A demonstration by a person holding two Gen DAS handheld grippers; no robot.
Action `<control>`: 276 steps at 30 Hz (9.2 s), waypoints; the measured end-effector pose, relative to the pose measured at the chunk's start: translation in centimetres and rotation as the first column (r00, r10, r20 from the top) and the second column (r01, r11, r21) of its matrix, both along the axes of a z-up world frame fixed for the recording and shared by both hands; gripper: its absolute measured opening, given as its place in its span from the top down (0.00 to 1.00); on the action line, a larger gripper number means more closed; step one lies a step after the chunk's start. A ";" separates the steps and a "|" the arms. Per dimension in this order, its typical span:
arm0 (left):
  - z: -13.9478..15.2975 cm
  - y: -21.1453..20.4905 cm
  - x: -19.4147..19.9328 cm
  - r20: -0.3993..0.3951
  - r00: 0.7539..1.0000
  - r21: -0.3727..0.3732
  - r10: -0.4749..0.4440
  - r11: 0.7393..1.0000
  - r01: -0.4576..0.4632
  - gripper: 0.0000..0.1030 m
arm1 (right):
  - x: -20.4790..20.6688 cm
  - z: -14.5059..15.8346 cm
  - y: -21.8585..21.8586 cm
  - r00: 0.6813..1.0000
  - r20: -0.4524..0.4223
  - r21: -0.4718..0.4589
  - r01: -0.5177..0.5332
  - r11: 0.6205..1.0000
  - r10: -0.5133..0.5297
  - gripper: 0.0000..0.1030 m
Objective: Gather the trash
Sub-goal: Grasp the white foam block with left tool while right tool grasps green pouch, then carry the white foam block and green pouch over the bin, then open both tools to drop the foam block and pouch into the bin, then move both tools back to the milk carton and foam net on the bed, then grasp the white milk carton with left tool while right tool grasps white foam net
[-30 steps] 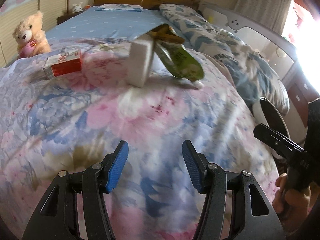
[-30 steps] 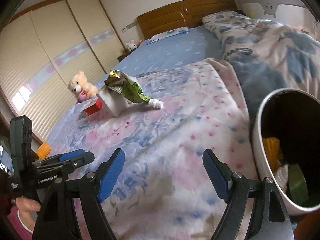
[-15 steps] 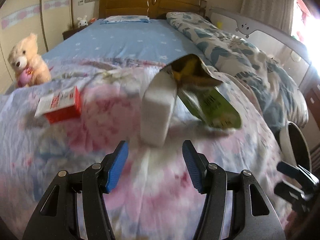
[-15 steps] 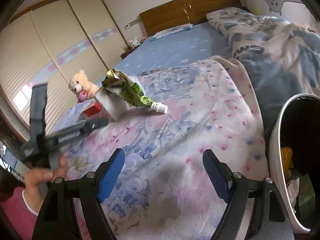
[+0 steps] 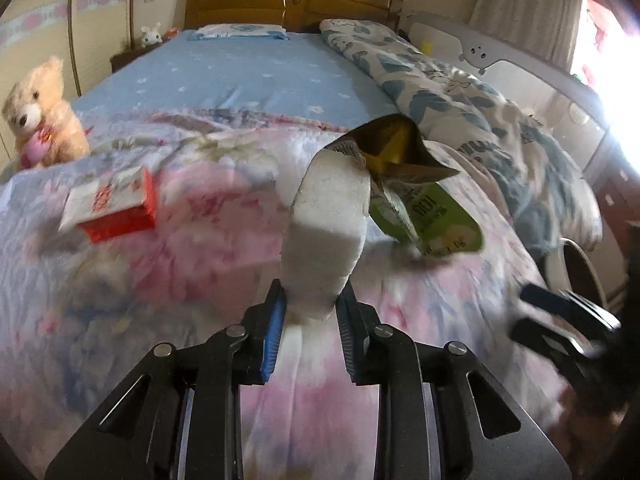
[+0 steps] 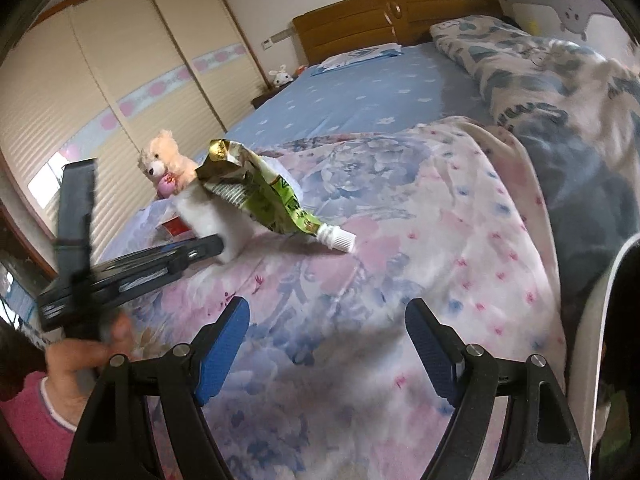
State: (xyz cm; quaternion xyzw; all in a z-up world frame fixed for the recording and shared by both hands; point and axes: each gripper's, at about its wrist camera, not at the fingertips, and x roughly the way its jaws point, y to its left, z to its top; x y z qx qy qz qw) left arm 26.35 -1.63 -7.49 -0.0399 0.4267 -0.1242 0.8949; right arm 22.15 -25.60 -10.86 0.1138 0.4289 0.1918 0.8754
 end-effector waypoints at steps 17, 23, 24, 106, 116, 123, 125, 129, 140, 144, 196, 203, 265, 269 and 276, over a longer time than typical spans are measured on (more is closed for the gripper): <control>-1.3 6.9 -8.6 -0.106 0.994 -0.125 0.020 0.992 -0.033 0.77 | 3.8 -1.0 6.4 0.980 -0.007 -0.119 -0.200 0.973 0.200 0.21; -1.2 6.7 -8.6 -0.096 0.995 -0.115 0.023 0.993 -0.034 0.77 | 4.6 -1.2 6.6 0.978 -0.041 -0.092 -0.207 0.974 0.203 0.21; -1.2 6.7 -8.6 -0.097 0.995 -0.117 0.024 0.992 -0.035 0.76 | 4.6 -1.1 6.3 0.979 -0.045 -0.082 -0.201 0.976 0.198 0.21; 4.2 -17.7 -12.6 0.010 0.916 0.009 -0.402 0.916 0.402 0.77 | -12.9 3.9 -13.7 0.953 -0.044 0.202 0.301 0.932 -0.299 0.75; 4.8 -20.5 -12.5 0.017 0.901 0.023 -0.434 0.901 0.433 0.77 | -14.0 4.2 -16.6 0.931 -0.029 0.205 0.361 0.910 -0.363 0.75; 5.3 -22.8 -12.4 0.032 0.886 0.041 -0.462 0.887 0.460 0.77 | -14.3 4.8 -18.7 0.913 -0.019 0.201 0.402 0.893 -0.406 0.74; 5.4 -23.5 -12.3 0.034 0.883 0.045 -0.469 0.883 0.467 0.77 | -14.2 4.8 -19.1 0.910 -0.020 0.199 0.410 0.890 -0.415 0.75; 5.6 -24.6 -12.2 0.039 0.876 0.050 -0.481 0.877 0.479 0.77 | -14.1 4.7 -19.9 0.902 -0.022 0.185 0.427 0.885 -0.431 0.75; 5.3 -26.9 -11.3 0.031 0.868 0.064 -0.496 0.867 0.493 0.77 | -13.5 4.3 -21.7 0.888 -0.031 0.170 0.456 0.873 -0.458 0.74; 5.2 -27.5 -11.0 0.027 0.865 0.067 -0.500 0.865 0.498 0.77 | -13.1 4.0 -22.3 0.884 -0.038 0.165 0.465 0.870 -0.465 0.74; 2.9 -28.5 -9.3 -0.022 0.883 0.078 -0.468 0.880 0.468 0.42 | -11.2 1.5 -24.7 0.843 -0.116 0.130 0.537 0.833 -0.525 0.36; 2.2 -23.3 -9.9 -0.047 0.924 0.018 -0.379 0.925 0.380 0.41 | -12.1 3.0 -21.6 0.862 -0.062 0.114 0.507 0.855 -0.503 0.20; -2.2 15.0 8.4 -0.052 0.999 0.202 -0.003 0.979 0.013 0.15 | 8.4 -0.3 10.4 0.997 0.013 -0.071 -0.071 0.995 0.072 0.11; -2.5 14.9 9.7 -0.061 0.995 0.169 -0.081 0.981 0.090 0.14 | 9.9 -0.8 11.0 0.997 0.006 -0.078 -0.082 0.994 0.082 0.11; -3.1 13.1 10.3 -0.045 0.988 0.205 -0.149 0.966 0.155 0.14 | 11.5 -1.7 11.2 0.996 -0.005 -0.075 -0.092 0.993 0.092 0.11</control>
